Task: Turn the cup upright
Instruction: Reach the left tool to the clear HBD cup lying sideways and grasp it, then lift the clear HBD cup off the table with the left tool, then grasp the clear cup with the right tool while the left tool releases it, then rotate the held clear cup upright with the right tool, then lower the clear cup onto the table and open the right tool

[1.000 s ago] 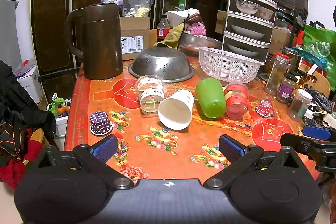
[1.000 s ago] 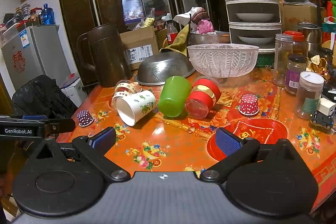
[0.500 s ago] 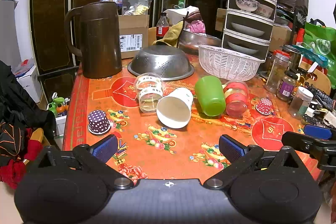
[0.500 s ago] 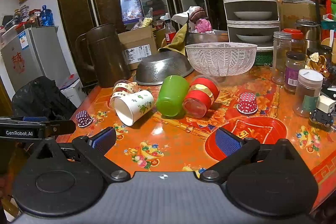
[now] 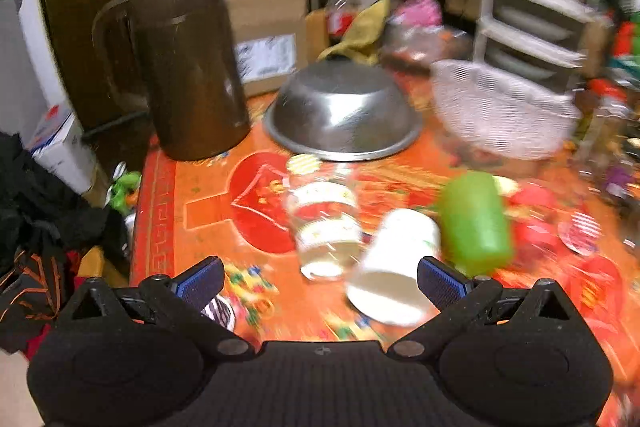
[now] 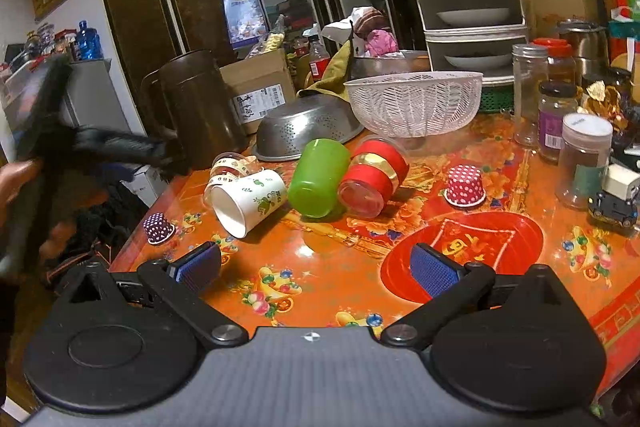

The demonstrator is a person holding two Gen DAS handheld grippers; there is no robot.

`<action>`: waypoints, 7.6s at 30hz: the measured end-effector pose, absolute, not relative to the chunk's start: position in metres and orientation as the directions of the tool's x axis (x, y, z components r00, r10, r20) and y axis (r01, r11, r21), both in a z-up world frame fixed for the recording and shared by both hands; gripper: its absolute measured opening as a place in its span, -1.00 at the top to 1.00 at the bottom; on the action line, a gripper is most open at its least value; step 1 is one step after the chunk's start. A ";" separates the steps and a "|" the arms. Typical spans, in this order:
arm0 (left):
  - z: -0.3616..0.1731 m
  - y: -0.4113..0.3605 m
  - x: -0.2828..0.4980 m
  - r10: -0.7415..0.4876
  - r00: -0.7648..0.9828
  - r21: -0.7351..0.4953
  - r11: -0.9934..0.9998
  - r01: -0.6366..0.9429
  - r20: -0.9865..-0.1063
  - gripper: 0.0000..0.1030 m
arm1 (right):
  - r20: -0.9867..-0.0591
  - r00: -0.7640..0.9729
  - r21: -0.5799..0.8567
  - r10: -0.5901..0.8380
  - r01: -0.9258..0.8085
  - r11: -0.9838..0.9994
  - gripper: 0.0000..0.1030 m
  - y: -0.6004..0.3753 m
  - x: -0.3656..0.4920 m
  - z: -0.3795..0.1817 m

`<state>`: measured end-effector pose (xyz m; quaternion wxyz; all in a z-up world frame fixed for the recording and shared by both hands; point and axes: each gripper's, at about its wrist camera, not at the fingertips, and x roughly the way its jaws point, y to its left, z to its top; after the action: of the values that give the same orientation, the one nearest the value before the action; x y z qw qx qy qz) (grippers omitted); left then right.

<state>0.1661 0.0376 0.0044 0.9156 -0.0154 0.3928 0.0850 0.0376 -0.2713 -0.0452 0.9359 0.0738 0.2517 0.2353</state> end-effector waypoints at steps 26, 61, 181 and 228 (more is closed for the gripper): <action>-0.051 0.045 0.266 0.167 0.515 0.054 0.972 -0.227 -0.841 -0.28 | -0.474 0.745 0.342 0.469 -0.335 0.878 -0.98 -0.325 0.051 -0.071; -0.014 -0.063 -0.005 -0.098 0.624 -0.009 0.990 0.143 -0.776 -0.25 | -0.530 0.683 0.416 0.503 -0.308 0.856 -0.98 -0.311 0.025 -0.084; -0.060 0.058 -0.099 -0.333 0.862 -0.478 0.870 0.124 -0.382 -1.00 | 0.155 0.870 -0.088 0.469 -0.461 0.883 -0.29 -0.198 -0.064 -0.137; -0.010 -0.013 -0.136 -0.187 0.818 -0.184 0.978 0.101 -0.543 -1.00 | -0.402 0.797 0.088 0.451 -0.456 0.886 -0.98 -0.268 -0.093 -0.037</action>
<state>-0.1361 -0.0129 -0.0104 0.9506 -0.0736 0.2917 -0.0759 -0.0927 -0.2681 -0.0369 0.9479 -0.0066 0.2102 0.2392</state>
